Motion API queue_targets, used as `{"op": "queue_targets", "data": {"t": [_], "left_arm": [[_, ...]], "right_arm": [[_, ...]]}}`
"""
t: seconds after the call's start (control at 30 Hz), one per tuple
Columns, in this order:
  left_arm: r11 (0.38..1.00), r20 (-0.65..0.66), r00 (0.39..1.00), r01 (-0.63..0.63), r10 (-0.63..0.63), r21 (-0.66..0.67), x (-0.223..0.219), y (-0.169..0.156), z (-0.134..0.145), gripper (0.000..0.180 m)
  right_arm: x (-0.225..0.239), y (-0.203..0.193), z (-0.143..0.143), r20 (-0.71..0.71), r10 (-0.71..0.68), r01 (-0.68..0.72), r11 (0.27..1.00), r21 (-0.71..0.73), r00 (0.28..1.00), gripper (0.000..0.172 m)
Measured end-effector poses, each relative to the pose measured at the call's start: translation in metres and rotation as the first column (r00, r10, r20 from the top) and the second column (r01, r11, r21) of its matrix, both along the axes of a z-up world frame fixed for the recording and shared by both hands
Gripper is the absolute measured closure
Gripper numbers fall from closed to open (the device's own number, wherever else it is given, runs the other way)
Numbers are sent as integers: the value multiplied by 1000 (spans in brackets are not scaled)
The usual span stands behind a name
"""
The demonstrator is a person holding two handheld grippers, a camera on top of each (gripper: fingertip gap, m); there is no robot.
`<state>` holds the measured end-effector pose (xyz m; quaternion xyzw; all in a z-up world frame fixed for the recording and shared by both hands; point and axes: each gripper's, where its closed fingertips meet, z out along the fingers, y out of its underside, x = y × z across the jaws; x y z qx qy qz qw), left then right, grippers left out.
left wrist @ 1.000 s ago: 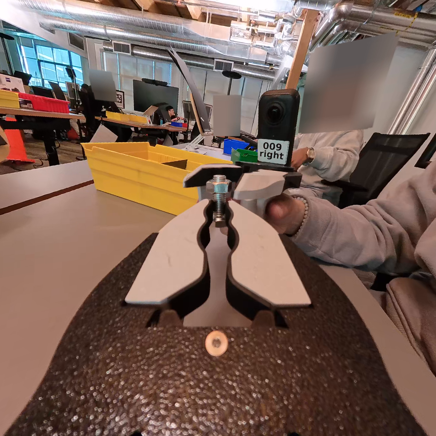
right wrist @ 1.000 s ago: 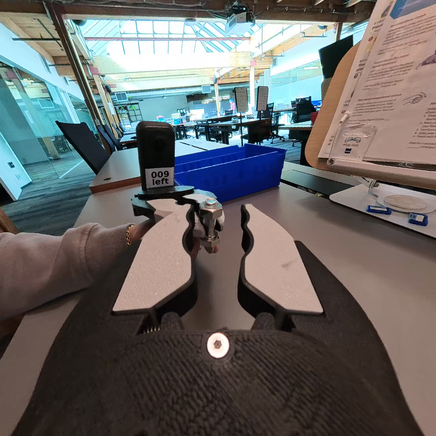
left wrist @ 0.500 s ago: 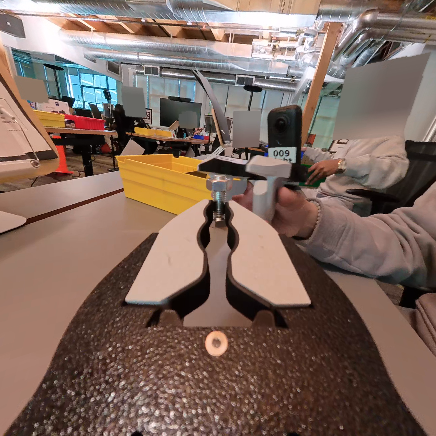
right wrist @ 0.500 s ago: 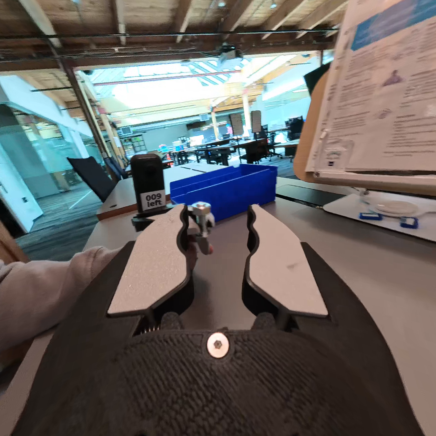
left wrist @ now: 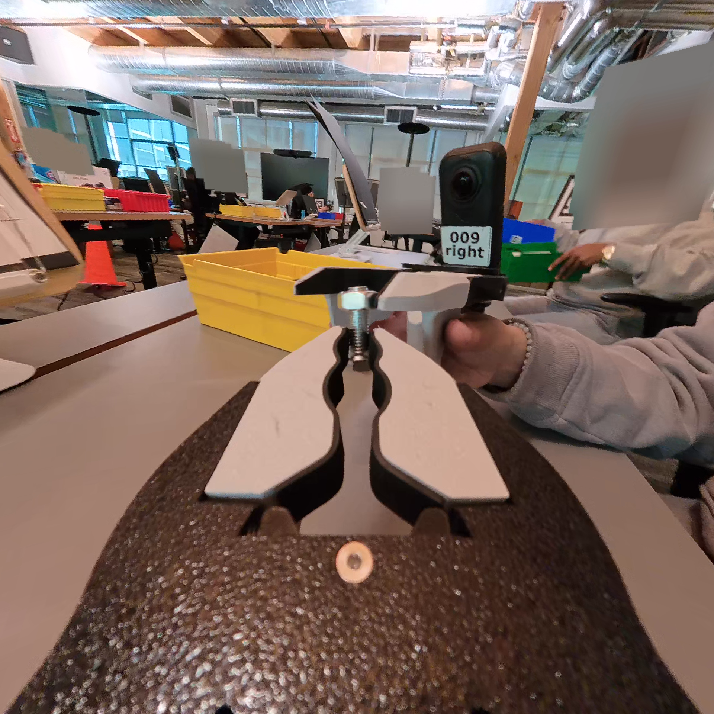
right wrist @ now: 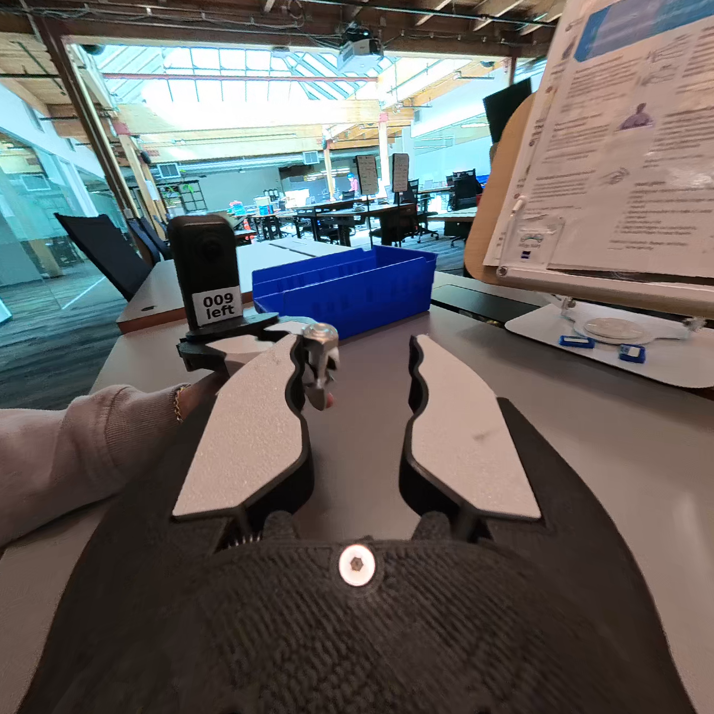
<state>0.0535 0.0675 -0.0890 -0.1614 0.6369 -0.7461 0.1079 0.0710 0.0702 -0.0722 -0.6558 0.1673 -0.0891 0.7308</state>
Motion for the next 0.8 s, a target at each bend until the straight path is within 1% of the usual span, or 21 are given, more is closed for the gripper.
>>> {"op": "queue_targets", "data": {"t": [0.03, 0.07, 0.1, 0.2, 0.3, 0.37, 0.5, 0.63, 0.67, 0.7, 0.73, 0.8], "left_arm": [[1000, 2, 1000, -8, 8, -19, 1, 4, 3, 172], [999, 8, 1000, -11, 11, -34, 1, 8, 6, 172], [999, 12, 1000, -23, 23, -40, 2, 12, 8, 172], [999, 22, 999, -38, 39, -38, 3, 13, 9, 172], [999, 29, 999, -29, 30, -18, 1, 6, 6, 172], [1000, 37, 999, -22, 22, 7, -1, 0, 3, 172], [999, 51, 999, -13, 11, 30, -4, -8, 1, 172], [999, 41, 998, -50, 50, -2, 2, 1, 5, 172], [998, 36, 998, -54, 55, -33, 3, 6, 8, 172], [996, 29, 998, -50, 52, -71, 3, 10, 12, 172], [994, 22, 998, -50, 53, -96, 3, 14, 16, 172], [994, 26, 998, -55, 57, -89, 4, 15, 15, 172]], "right_arm": [[6, -5, 0, -19, -34, 35, 999, 11, 999, 125], [17, -14, -1, -46, -104, 106, 994, 25, 993, 136], [21, -19, 0, -52, -128, 130, 991, 41, 990, 130], [9, -12, 6, -16, -49, 49, 998, 49, 999, 124], [-9, 1, 12, 17, 30, -31, 997, 76, 999, 124], [-14, 6, 11, 30, 47, -49, 996, 68, 998, 125], [-11, 5, 9, 17, 32, -33, 997, 63, 999, 128], [0, -2, 6, -33, -1, 3, 998, 68, 999, 120], [6, -7, 5, -57, -34, 38, 997, 69, 998, 130], [15, -12, 0, -75, -89, 94, 994, 54, 993, 135], [19, -15, -3, -80, -113, 116, 992, 40, 990, 128], [12, -10, 0, -76, -47, 51, 997, 56, 996, 124]]}}
